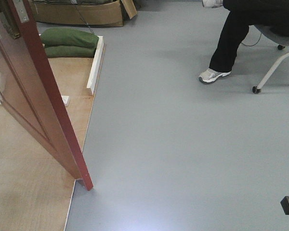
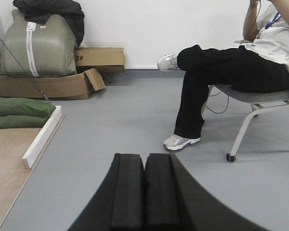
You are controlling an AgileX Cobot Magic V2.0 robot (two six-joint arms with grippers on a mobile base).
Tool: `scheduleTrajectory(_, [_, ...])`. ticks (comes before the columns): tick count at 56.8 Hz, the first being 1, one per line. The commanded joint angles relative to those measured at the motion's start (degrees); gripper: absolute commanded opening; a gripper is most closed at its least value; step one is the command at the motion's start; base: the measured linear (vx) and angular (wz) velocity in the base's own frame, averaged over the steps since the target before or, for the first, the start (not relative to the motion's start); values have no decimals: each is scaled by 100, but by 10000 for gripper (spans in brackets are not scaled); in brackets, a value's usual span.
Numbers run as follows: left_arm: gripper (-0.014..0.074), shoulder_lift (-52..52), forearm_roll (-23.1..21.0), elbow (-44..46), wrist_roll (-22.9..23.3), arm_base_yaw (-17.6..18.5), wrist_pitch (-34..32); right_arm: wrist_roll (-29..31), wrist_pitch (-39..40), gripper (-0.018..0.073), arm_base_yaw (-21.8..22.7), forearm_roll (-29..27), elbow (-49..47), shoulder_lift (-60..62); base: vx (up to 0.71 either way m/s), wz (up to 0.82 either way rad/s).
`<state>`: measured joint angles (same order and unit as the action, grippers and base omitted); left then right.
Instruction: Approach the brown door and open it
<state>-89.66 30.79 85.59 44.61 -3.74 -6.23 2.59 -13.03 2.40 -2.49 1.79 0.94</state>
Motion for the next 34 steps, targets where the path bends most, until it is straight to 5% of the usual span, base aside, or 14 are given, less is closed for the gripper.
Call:
scheduleTrajectory(1, [-6,238,-32,181,13,17,-316,36,447,0,2,21,33,33,2,-2])
scheduleTrajectory(34, [-6,238,-32,181,13,17,-312,36,453,0,2,21,33,33,4,-3])
